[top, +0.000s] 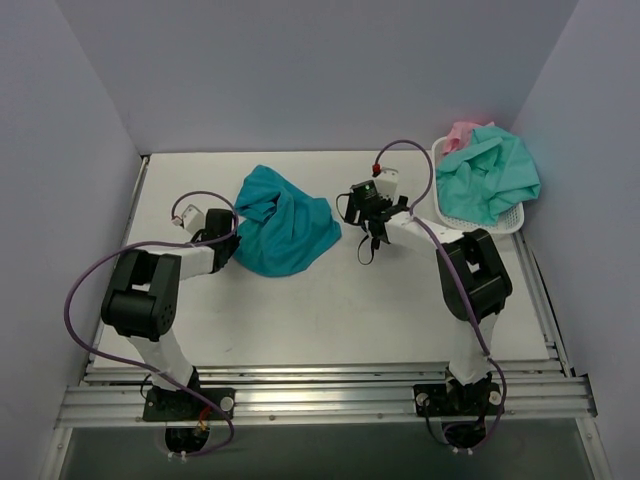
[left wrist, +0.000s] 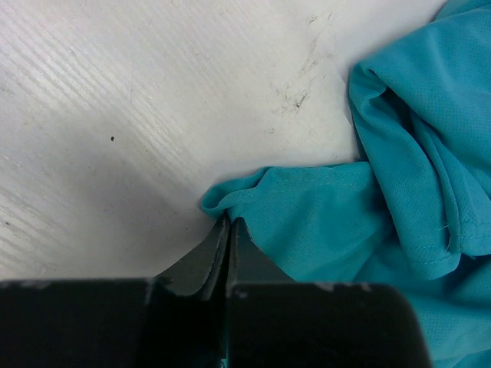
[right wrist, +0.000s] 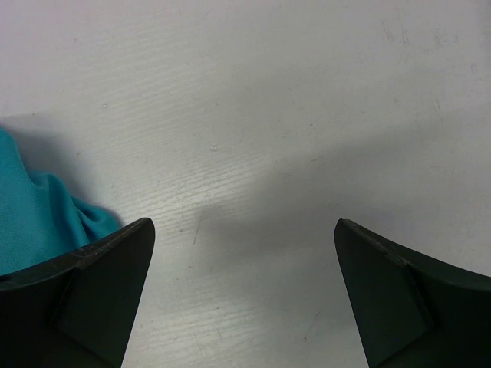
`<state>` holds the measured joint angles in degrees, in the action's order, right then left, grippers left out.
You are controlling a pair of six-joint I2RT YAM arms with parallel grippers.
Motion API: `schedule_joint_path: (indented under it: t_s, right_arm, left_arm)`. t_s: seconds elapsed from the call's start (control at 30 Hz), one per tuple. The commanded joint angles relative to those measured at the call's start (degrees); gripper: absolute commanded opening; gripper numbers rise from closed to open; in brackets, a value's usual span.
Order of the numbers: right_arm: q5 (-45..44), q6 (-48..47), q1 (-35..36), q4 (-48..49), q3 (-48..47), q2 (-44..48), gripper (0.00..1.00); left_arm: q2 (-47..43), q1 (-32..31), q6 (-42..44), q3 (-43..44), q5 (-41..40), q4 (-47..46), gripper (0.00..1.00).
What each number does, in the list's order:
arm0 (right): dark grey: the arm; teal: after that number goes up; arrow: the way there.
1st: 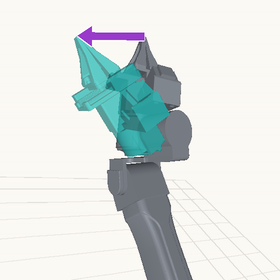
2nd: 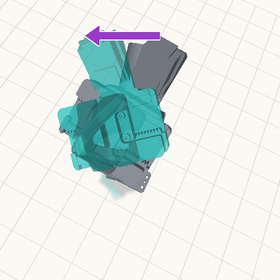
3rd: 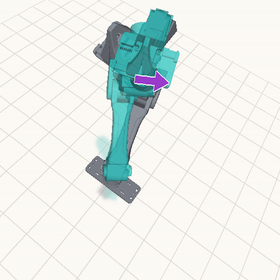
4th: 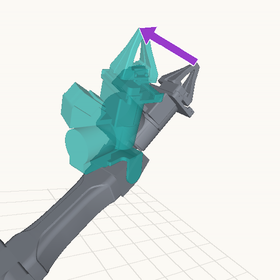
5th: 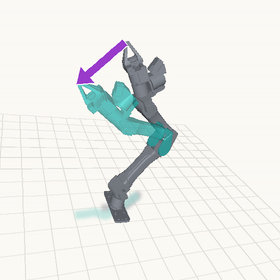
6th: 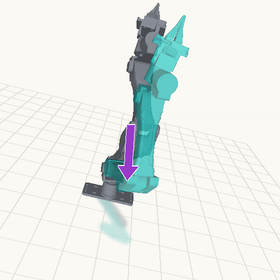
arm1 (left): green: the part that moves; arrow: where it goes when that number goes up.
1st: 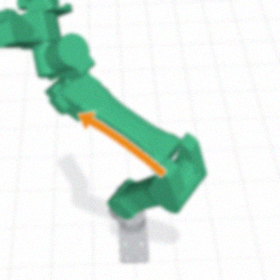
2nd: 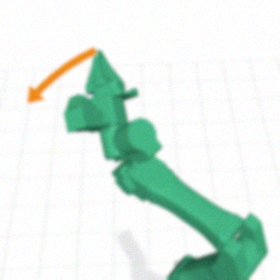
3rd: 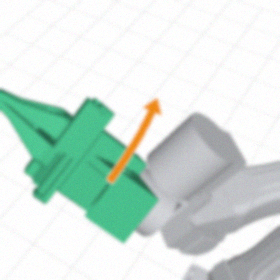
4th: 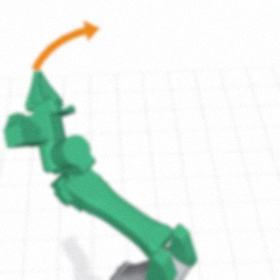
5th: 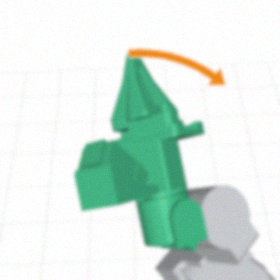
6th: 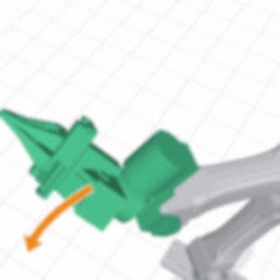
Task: Fold and stack the t-shirts
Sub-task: Flatten out the tshirt
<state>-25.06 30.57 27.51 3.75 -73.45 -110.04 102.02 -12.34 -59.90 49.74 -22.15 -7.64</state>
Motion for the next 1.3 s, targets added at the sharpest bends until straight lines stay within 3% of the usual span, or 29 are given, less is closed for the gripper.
schedule_joint_path:
  t_s: [0.0,0.2,0.4,0.57,0.87,1.07,1.13,1.27]
  right_arm:
    - [-0.17,0.37,-0.35,0.91,0.76,0.61,1.00]
    - [4.49,3.18,0.18,4.59,4.71,3.68,1.00]
    - [7.22,5.46,2.11,8.64,9.55,9.40,1.00]
    - [6.51,5.82,4.22,8.12,10.25,13.52,1.00]
    - [3.70,6.17,9.05,7.06,12.80,19.41,1.00]
    - [3.44,7.49,11.59,8.02,16.05,24.86,1.00]
    - [3.35,7.84,13.35,9.43,16.76,26.71,1.00]
    - [0.02,7.93,19.94,9.26,15.97,26.37,1.00]
  left_arm:
    - [-0.23,0.47,3.20,-0.51,1.67,-2.99,0.02]
    - [-12.70,-2.68,8.03,5.36,-4.12,3.58,0.02]
    - [-23.44,-5.41,18.13,19.58,-7.47,11.76,0.02]
    - [-21.69,-6.03,22.89,35.40,-4.31,18.00,0.02]
    - [-16.07,-9.36,27.20,44.37,-0.53,20.81,0.02]
    - [-4.91,-15.95,35.63,67.75,-3.24,32.15,0.02]
    - [-2.35,-17.37,36.34,70.84,-3.69,33.92,0.02]
    - [-1.03,-17.63,35.73,68.48,-2.03,32.60,0.02]
